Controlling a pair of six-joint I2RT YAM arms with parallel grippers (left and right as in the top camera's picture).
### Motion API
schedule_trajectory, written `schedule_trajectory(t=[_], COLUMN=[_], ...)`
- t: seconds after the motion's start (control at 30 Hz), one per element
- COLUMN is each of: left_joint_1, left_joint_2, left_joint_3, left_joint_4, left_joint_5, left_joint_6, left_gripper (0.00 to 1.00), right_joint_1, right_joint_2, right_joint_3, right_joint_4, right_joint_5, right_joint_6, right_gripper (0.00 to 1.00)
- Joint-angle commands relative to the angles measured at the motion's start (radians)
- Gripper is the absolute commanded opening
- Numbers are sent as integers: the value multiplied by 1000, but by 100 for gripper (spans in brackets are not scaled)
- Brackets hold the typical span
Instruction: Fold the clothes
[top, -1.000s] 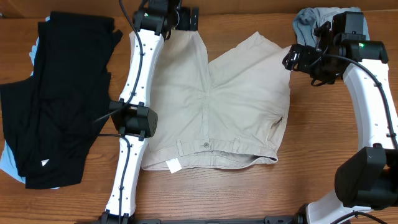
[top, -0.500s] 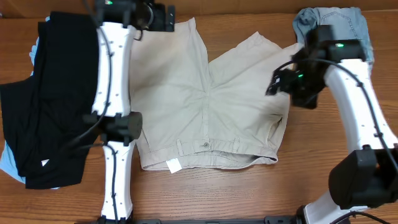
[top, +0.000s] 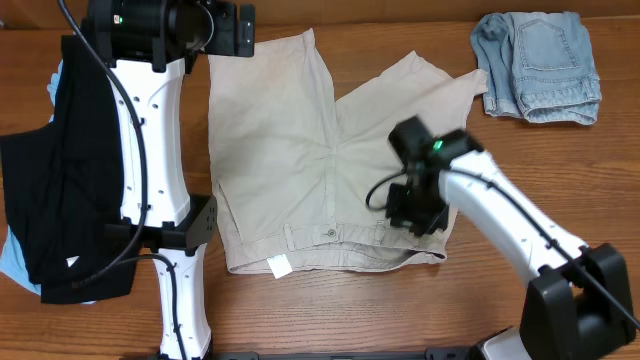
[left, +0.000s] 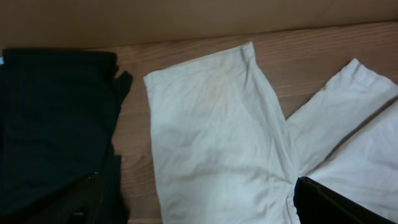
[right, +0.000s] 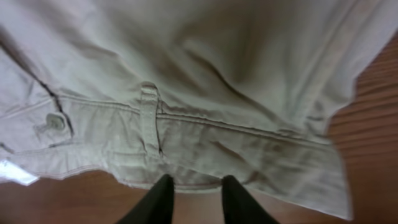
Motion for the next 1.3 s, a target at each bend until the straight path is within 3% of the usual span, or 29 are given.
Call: schedule_trajectory(t=[0.0, 0.27, 0.57, 1.07, 1.2, 1.27], left_joint_1=[14, 24, 20, 5, -6, -36], left_joint_2=[9, 10, 13, 14, 14, 15], left_joint_3=[0, -27, -122, -269, -294, -333], left_joint_4=[-2, -2, 18, 76, 109, 174], left_joint_5=[-36, -40, -35, -20, 104, 192], left_joint_6=[22, 23, 26, 48, 50, 108], left_gripper=[100, 100, 100, 100, 100, 100], right_joint_1=[35, -13, -191, -703, -887, -1008], right_joint_2=[-35, -35, -35, -35, -35, -35], right_joint_3=[-104, -336, -376, -376, -375, -373], right_joint_4=[68, 241, 254, 311, 325, 336], right_joint_5=[40, 68, -1, -95, -150, -154], right_joint_6=[101, 257, 282, 154, 71, 4], right_gripper=[25, 23, 23, 26, 26, 26])
